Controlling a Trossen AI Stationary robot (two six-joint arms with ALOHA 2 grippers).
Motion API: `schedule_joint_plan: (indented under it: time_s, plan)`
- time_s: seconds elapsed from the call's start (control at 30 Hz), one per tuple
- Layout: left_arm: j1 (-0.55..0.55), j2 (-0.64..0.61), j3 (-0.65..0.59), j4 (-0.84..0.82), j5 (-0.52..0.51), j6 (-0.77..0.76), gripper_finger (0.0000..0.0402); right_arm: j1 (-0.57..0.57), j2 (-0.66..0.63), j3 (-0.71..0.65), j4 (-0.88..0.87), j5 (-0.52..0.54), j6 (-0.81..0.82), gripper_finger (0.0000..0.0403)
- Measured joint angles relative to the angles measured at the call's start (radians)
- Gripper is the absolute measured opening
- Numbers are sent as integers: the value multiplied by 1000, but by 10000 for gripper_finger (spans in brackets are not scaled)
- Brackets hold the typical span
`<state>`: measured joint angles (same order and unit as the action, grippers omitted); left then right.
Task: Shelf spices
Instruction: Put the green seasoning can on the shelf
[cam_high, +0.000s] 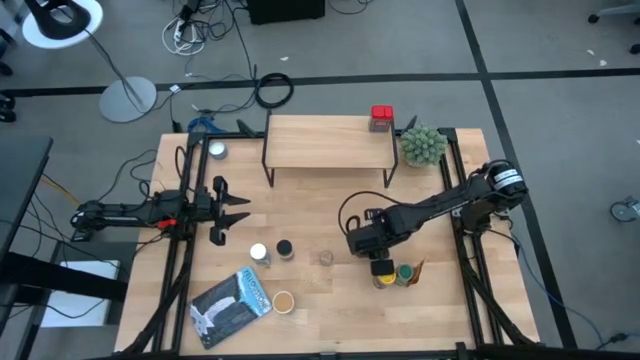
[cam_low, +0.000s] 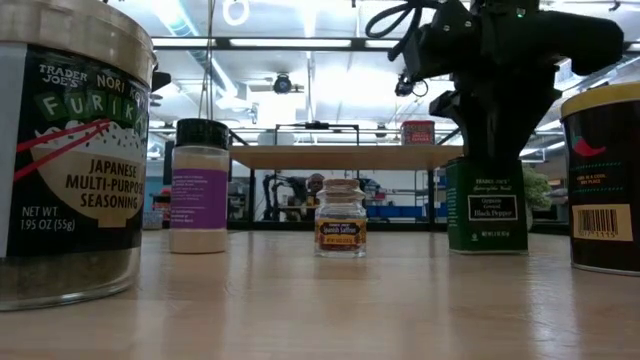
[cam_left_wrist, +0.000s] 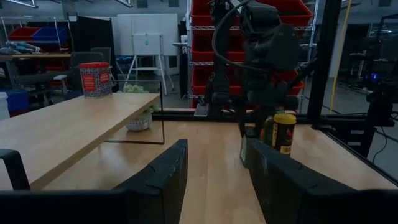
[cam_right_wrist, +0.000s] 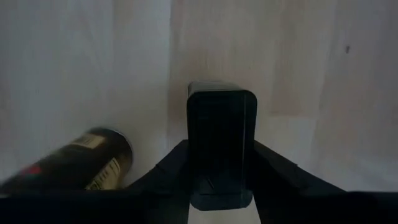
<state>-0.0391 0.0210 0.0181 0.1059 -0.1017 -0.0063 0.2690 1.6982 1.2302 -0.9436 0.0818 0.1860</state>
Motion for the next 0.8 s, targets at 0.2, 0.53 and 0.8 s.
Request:
schedule_joint_plan:
  time_s: [0.2,0.53,0.8]
  plan:
    - [0,0,0,0,0,1,170,-49,-31,65,-115,10,-37,127]
    - [0,0,0,1,0,2,170,-189,-163,235,-286,120,-186,128]
    - [0,0,0,1,0,2,170,-395,-245,376,-399,166,-357,129]
